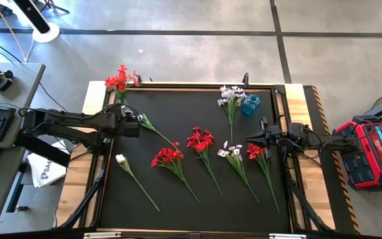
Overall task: Sort flowers into vase by color
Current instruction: Adjust the transparent vase
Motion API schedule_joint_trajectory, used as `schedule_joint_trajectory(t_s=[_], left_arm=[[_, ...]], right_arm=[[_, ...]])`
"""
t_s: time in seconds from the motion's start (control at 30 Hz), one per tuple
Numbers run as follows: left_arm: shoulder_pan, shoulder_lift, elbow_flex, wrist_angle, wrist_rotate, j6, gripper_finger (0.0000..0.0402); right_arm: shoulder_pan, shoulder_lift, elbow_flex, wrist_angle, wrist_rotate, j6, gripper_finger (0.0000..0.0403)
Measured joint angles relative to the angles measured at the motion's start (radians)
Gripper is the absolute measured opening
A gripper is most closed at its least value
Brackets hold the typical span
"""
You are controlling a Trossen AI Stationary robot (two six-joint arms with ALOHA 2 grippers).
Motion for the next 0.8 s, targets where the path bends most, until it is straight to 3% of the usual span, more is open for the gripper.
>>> schedule_joint_trajectory(t_s=[0.23,0.6,0.8], left_arm=[[0.051,-0.001,-0.047,0.128,-0.047,0.091,0.0290],[0.071,-0.001,-0.110,0.181,-0.098,0.029,0.0288],[0.071,-0.001,-0.131,0.226,-0.126,0.030,0.0263]], right_arm=[[0.000,0.000,0.000,0.000,0.000,0.000,0.0000],[0.000,0.000,0.000,0.000,0.000,0.000,0.0000],[0.000,0.000,0.000,0.000,0.000,0.000,0.0000]])
